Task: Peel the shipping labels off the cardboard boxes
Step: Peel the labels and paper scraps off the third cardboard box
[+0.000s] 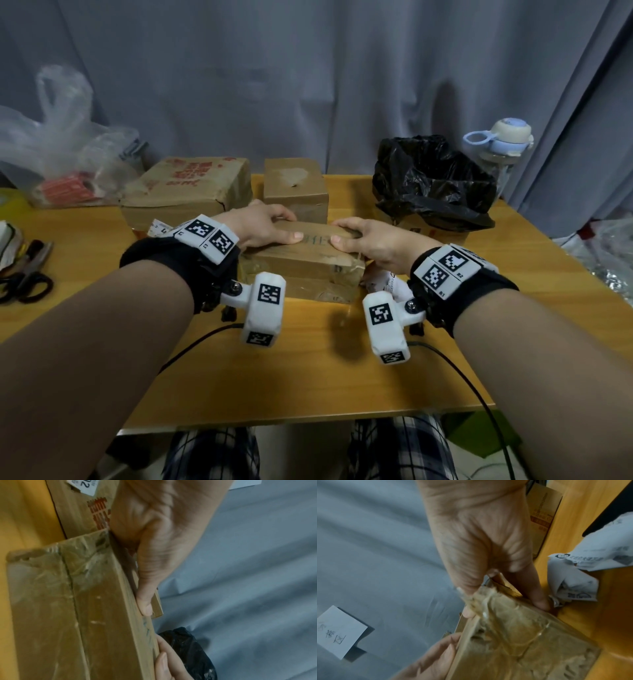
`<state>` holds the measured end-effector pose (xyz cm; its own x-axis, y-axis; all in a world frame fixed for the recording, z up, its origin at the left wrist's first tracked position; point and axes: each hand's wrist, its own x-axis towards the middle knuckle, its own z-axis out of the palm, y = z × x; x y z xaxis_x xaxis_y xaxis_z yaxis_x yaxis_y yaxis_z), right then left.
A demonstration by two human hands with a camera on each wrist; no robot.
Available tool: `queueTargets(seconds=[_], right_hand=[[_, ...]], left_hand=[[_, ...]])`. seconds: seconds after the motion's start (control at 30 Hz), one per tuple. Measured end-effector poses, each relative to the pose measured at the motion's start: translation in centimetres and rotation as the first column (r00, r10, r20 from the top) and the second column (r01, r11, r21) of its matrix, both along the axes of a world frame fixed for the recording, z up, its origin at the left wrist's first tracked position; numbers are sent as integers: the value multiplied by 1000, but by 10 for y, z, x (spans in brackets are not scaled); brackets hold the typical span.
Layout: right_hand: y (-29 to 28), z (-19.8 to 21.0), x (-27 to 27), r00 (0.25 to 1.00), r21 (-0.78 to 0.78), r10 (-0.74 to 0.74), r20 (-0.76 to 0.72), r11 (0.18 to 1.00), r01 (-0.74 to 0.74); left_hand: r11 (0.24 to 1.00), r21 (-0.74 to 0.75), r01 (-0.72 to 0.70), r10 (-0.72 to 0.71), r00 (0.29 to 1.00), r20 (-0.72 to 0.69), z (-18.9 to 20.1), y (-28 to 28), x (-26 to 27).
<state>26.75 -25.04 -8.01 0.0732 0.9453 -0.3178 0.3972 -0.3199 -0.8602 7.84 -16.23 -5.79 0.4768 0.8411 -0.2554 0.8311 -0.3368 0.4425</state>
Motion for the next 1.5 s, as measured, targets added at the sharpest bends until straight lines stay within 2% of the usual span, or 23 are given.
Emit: queueTargets(seconds=[0.17, 0.23, 0.27, 0.3, 0.37, 0.4, 0.43, 0.53, 0.6, 0.67, 0.73, 0.87, 0.93, 1.07, 1.23, 1.3, 1.33, 1.37, 1.43, 1.47, 1.5], right_hand=[[1, 5, 6, 1000, -18, 12, 6, 1000, -12], [3, 8, 3, 991, 22, 1, 132, 1000, -3], [6, 8, 2, 968, 55, -4, 251, 998, -10], [9, 8, 0, 913, 84, -1, 409, 996, -36], [16, 9, -5, 726, 80, 35, 686, 989, -124], [19, 9, -9, 649, 70, 48, 759, 986, -154], [21, 11, -15, 617, 64, 52, 785, 984, -164], [24, 11, -32, 654, 58, 45, 756, 989, -135], [25, 11, -43, 667, -21, 64, 743, 997, -73], [25, 10, -53, 627, -136, 116, 770, 991, -16], [27, 12, -58, 632, -174, 129, 764, 985, 9], [33, 20, -52, 709, -162, 135, 692, 986, -30], [34, 21, -48, 758, -121, 110, 642, 992, -42], [37, 17, -39, 900, 10, 5, 435, 1000, -10], [38, 14, -32, 947, 83, -49, 319, 996, 24], [36, 17, -32, 934, 109, -66, 352, 994, 29], [34, 19, -34, 909, 101, -57, 413, 995, 17], [34, 19, -39, 855, 72, -24, 518, 997, -15], [36, 17, -52, 699, -50, 90, 710, 996, -77], [38, 15, -59, 649, -89, 128, 750, 992, -93], [39, 13, -64, 631, -93, 139, 764, 990, -105]], left_hand=[[993, -116, 31, 7, 950, 312, -11, -9, -17], [993, -116, 22, 24, 926, 378, -14, -13, -18], [994, -108, 9, 34, 919, 392, -15, -13, -19], [995, -101, -5, 45, 917, 396, -15, -12, -20], [996, -88, -30, 60, 931, 360, -12, -9, -23], [996, -89, -23, 48, 955, 294, -10, -8, -25], [995, -96, 3, 17, 978, 206, -9, -7, -25], [984, -138, 111, -116, 993, -34, -6, -7, -25], [980, -127, 151, -165, 981, -104, -7, -5, -24], [984, -31, 176, -179, 973, -148, -11, -3, -24], [980, 55, 190, -182, 974, -132, -15, -4, -23], [983, 67, 174, -168, 982, -81, -19, -4, -27], [982, 67, 175, -171, 983, -70, -19, -4, -28], [982, 67, 179, -177, 983, -39, -20, -5, -29], [981, 68, 181, -180, 984, -14, -22, -3, -29], [980, 70, 188, -187, 982, -22, -21, -3, -29], [979, 70, 194, -192, 981, -28, -20, -2, -30], [978, 71, 199, -197, 980, -34, -20, -2, -30], [976, 77, 204, -200, 978, -51, -20, -1, -29], [976, 78, 203, -198, 978, -58, -20, -1, -28], [977, 80, 197, -193, 979, -62, -21, -1, -27]])
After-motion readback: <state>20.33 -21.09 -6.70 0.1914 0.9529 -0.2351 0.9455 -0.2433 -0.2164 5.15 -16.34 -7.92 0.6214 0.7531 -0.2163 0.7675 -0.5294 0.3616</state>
